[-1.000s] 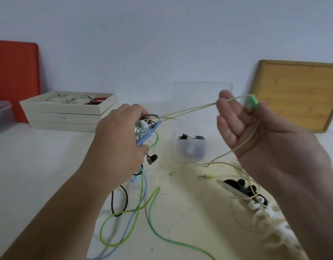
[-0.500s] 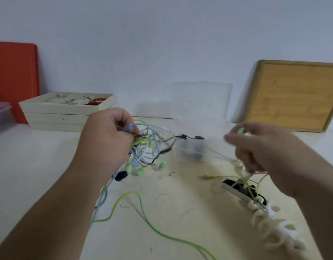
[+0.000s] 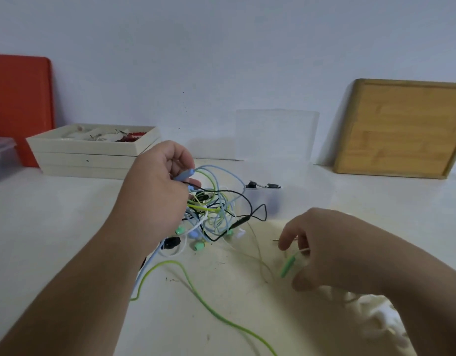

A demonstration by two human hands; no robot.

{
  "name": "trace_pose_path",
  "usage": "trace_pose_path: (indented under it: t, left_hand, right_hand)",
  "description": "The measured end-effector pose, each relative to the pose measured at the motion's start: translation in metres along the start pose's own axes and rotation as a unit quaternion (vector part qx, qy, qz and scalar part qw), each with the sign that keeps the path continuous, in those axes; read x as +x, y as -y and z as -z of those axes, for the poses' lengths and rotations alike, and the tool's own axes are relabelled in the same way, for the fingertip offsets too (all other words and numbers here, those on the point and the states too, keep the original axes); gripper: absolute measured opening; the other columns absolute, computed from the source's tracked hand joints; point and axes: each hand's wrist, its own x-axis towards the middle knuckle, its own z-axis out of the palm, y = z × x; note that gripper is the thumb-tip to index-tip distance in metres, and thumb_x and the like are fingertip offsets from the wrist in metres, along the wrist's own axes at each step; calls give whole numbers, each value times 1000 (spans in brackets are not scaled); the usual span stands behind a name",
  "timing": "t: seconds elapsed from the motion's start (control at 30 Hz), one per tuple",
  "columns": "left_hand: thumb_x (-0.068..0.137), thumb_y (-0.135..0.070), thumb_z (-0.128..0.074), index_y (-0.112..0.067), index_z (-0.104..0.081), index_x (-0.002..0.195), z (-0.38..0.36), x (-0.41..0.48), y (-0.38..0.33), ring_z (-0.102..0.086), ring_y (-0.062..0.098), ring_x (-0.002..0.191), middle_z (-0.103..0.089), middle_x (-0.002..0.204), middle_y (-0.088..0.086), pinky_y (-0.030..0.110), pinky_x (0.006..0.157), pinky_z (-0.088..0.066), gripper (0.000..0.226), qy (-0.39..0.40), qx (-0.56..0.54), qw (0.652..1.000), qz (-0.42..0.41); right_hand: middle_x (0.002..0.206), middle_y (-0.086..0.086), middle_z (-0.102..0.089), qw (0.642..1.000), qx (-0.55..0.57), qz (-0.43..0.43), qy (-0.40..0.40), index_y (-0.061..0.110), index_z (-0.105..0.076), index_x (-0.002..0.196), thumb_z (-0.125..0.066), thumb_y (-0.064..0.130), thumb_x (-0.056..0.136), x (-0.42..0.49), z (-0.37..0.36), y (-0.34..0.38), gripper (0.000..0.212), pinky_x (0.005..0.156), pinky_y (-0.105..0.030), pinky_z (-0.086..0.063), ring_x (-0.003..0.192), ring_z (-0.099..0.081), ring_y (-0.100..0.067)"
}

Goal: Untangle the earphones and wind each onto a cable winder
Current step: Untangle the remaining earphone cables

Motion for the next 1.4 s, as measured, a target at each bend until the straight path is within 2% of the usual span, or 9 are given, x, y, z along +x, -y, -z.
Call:
trace_pose_path:
  t: [0.2,0.4,0.6,0.73,0.83,0.93,1.1,1.23,1.4]
  left_hand:
    - [78,24,-38,-19,-59,79,16,6,8,-60,2,55,-70,85,20,19,40,-36,49,-104,24,994,34]
    - [70,12,-61,-29,-67,96,20,1,-4,-59,-2,86,-65,109,-3,10,66,-44,49,-79,36,996,4]
    - [68,-9,-59,-11,-63,101,-12,-32,-34,-51,17,96,-44,109,1,13,81,-38,34,-196,116,950,-213]
    - [75,-22,-65,-24,-55,122,-25,-41,-35,-58,2,104,-57,115,-12,16,90,-44,48,17,28,977,-209]
    - [79,-51,-70,-48,-46,125,-34,-47,-30,-57,-17,92,-60,113,-28,7,76,-40,51,197,54,973,-105]
    - [88,-38,-65,-38,-60,99,-38,-42,-18,-53,-11,54,-66,92,-19,9,52,-34,12,154,124,976,-94]
    - [87,-36,-70,-33,-63,82,-25,-28,-6,-55,-2,65,-64,84,-16,11,54,-32,8,111,201,973,-23]
    - [76,-23,-81,-32,-62,79,-13,-21,-4,-54,1,50,-59,74,-14,11,45,-36,21,163,195,967,-15]
    - [77,-38,-80,-21,-63,76,-4,-19,-7,-33,6,40,-54,58,-9,14,40,-30,24,223,65,973,11]
  right_hand:
    - [68,9,-69,998,-4,3,55,26,-72,77,-69,24,81,0,6,-7,5,50,-12,-44,50,-56,1]
    - [58,6,-55,968,221,16,-117,30,-76,81,-47,41,100,8,15,-15,36,43,-16,-34,43,-43,-10]
    - [103,12,-65,931,231,114,-260,20,-76,94,-39,36,99,4,16,-10,40,76,-5,-38,98,-56,5]
    - [77,-15,-73,783,567,121,-226,11,-78,94,-41,23,105,1,21,-7,40,73,-40,-51,70,-68,-31]
    - [85,-21,-74,696,686,165,-134,8,-76,92,-46,22,89,3,29,-5,33,65,-34,-57,73,-71,-31]
    - [89,-14,-77,621,748,216,-89,16,-80,83,-42,35,84,4,36,-11,42,69,-30,-60,83,-75,-26]
    - [103,-10,-76,443,857,249,-83,13,-78,96,-50,31,88,8,44,-46,35,63,-24,-57,71,-72,-12]
    - [120,-4,-71,500,832,198,-138,21,-73,99,-53,22,77,7,47,-60,30,44,-13,-43,44,-50,1]
    - [109,-9,-75,623,737,170,-202,13,-79,81,-53,14,58,8,46,-69,35,43,-15,-40,46,-48,-7]
